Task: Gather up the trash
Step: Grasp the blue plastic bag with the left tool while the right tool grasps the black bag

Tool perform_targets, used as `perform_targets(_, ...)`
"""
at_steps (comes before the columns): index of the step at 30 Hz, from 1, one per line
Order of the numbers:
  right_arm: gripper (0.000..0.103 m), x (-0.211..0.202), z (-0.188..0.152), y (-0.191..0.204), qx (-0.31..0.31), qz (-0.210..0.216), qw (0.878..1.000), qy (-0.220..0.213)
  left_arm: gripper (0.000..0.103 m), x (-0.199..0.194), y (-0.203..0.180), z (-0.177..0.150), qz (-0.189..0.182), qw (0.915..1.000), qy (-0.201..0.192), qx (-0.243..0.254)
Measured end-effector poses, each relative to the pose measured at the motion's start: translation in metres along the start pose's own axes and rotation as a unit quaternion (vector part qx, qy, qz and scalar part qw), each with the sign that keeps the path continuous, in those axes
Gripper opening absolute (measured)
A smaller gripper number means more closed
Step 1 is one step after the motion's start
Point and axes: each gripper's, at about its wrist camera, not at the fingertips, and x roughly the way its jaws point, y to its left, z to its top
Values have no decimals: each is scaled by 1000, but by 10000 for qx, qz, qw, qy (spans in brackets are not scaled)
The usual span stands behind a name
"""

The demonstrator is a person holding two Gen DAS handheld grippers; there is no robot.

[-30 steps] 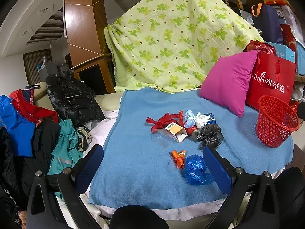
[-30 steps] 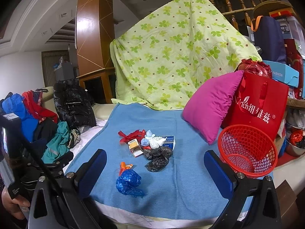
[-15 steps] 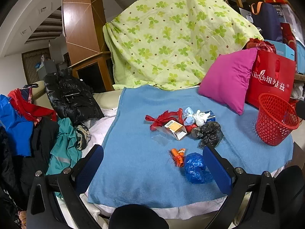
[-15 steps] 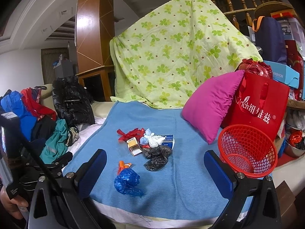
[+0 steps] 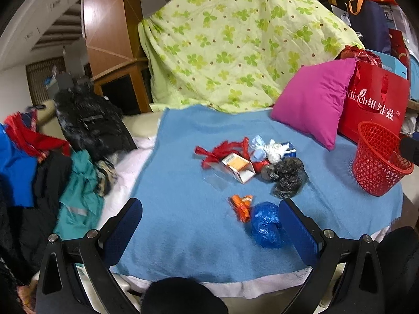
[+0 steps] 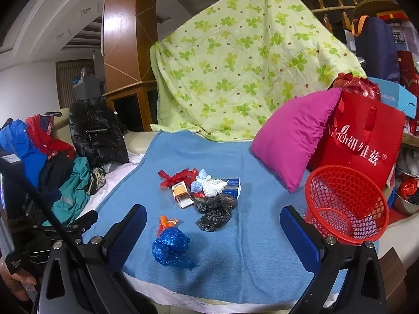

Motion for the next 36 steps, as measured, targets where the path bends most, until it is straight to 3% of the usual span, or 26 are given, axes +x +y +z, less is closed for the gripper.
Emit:
perform_targets(4,103,35,-5,-9,-151,-91,9995,252,103,29,4,-10,-463,9977,428,-230)
perform_targets(9,103,101,-17,-35,238,213,9971,687,103,69,1,-26,-834,9900,983,-574)
perform_targets(18,103,230,-26,-55,710,736,9847,1412,103,121,-9,-41,-1413,9735,1497,-994)
perform_targets(24,103,292,-21,-53,972,1088,9735,1760,101,151,-18,-44,-1841,9610,1674,-1205)
perform_targets(29,103,333,-23,-55,1009,1118,9679,2013,87,171,-32,-45,-2248,9483,1852,-1264)
perform_targets(31,102,340,-25,-54,1057,1181,9655,2065,76,179,-38,-47,-2351,9435,1957,-1272)
perform_targets(34,87,350,-29,-51,1102,1339,9606,2172,60,188,-44,-54,-2525,9350,2126,-1299)
perform_targets(36,69,354,-33,-45,1040,1388,9581,2278,54,192,-45,-60,-2655,9281,2229,-1359)
